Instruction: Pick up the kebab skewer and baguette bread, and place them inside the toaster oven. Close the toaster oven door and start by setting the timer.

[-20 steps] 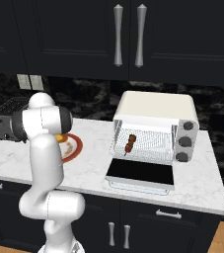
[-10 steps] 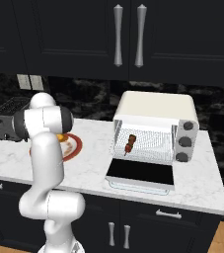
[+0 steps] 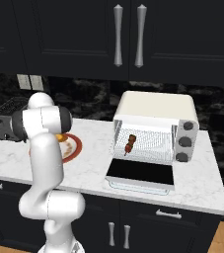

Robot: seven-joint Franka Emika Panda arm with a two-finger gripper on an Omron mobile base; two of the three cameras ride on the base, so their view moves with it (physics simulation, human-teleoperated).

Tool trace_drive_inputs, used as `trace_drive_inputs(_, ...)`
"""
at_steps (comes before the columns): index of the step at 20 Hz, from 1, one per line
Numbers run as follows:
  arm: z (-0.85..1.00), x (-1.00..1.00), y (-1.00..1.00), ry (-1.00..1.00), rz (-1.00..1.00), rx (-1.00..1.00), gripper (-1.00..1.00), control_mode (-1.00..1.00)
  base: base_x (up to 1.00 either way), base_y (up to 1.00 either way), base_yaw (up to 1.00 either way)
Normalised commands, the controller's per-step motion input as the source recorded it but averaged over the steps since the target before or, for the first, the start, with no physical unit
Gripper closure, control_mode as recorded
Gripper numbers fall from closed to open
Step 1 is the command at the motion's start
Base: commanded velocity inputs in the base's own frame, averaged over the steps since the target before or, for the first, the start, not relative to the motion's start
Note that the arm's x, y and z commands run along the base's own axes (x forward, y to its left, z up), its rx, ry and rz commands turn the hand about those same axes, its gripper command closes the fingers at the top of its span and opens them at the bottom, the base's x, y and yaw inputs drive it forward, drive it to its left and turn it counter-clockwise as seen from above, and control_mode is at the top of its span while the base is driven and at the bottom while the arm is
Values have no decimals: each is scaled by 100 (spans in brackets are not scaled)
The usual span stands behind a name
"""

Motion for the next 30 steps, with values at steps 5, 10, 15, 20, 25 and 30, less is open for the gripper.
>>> trace_drive_inputs(5,2,-51,-10,-2,0,0,100,-100,0,0,0)
trace_drive_inputs(10,51,-45,-31,-2,1,0,100,-100,0,0,0)
trace_drive_inputs(15,74,-71,-42,-1,0,5,100,-100,0,0,0)
trace_drive_inputs(20,75,-84,-55,0,-9,14,100,-100,0,0,0)
trace_drive_inputs(25,68,-77,-81,0,-22,12,100,-100,0,0,0)
trace_drive_inputs(30,51,-57,-80,0,-22,4,100,-100,0,0,0)
